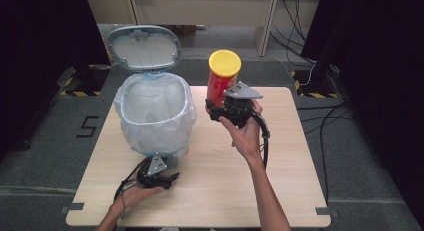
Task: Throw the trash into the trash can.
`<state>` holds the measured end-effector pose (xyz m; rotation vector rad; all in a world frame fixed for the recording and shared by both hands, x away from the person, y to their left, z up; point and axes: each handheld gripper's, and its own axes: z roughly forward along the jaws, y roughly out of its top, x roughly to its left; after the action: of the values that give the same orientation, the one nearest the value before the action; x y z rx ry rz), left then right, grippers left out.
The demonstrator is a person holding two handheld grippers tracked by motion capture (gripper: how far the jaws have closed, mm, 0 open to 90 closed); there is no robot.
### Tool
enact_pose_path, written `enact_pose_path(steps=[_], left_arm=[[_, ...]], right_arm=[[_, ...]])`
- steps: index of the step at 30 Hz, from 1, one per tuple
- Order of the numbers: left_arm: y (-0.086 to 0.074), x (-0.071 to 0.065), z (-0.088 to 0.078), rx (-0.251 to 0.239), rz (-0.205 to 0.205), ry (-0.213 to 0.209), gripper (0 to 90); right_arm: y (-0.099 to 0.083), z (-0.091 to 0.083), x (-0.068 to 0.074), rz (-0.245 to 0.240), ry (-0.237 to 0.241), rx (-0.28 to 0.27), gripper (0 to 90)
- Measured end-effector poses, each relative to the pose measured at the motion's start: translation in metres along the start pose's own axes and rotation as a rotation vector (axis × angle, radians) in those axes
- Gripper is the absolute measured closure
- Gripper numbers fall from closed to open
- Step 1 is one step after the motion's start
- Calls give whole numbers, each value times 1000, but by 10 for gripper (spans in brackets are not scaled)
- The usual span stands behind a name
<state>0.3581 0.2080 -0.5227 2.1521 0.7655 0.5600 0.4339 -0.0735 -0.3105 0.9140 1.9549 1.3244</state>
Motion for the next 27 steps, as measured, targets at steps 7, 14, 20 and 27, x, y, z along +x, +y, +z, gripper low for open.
enact_pose_path(steps=[7, 14, 20, 27], left_arm=[[0, 0, 0, 0, 1, 1, 279], [0, 0, 0, 5, 0, -3, 278], [0, 0, -1, 7, 1, -6, 278], [0, 0, -1, 7, 0, -6, 278]], right_arm=[[13, 3, 9, -17, 5, -18, 248], [28, 5, 18, -40, 12, -22, 248], [41, 5, 23, -46, 16, -26, 248], [55, 6, 30, -65, 27, -36, 248]])
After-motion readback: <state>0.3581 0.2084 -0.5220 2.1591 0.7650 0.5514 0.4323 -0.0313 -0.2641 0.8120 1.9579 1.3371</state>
